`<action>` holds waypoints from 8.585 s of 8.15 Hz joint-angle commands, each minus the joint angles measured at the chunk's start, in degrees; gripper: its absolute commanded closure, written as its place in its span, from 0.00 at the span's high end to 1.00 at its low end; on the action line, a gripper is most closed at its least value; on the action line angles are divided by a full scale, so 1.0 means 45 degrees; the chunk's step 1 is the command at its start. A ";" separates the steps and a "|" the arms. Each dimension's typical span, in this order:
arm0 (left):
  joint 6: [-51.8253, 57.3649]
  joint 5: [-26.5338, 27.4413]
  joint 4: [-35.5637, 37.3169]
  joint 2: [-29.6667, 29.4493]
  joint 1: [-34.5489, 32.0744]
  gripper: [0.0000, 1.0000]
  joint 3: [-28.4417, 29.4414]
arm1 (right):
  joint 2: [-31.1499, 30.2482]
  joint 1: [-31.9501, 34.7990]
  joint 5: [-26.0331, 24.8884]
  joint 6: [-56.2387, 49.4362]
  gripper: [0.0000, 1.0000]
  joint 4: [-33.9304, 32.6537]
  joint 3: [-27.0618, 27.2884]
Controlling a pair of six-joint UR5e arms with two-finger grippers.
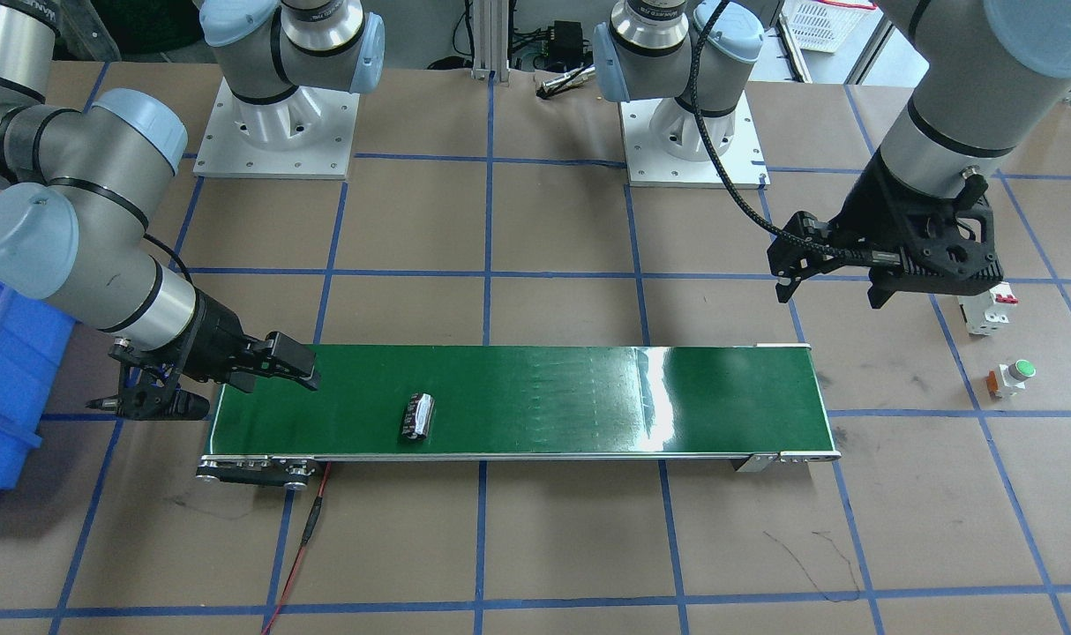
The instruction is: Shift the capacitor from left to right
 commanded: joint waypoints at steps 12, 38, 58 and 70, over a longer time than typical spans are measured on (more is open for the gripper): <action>-0.0011 0.0020 -0.0019 0.0019 0.0000 1.00 0.0000 | 0.0554 -0.0006 0.0072 0.0052 0.88 -0.0414 0.0011; -0.0010 0.0020 -0.0020 0.0058 0.0000 1.00 0.0000 | 0.0117 -0.7388 -0.5827 -1.1860 0.00 0.0368 -0.1669; 0.0028 0.0020 -0.0039 0.0078 0.0000 1.00 0.0000 | -0.3350 -0.5894 -0.4322 -0.7046 1.00 0.2782 -0.2544; 0.0048 0.0020 -0.0039 0.0078 -0.0019 1.00 0.0000 | -0.3157 0.2961 -0.4635 0.2161 1.00 0.2927 -0.2372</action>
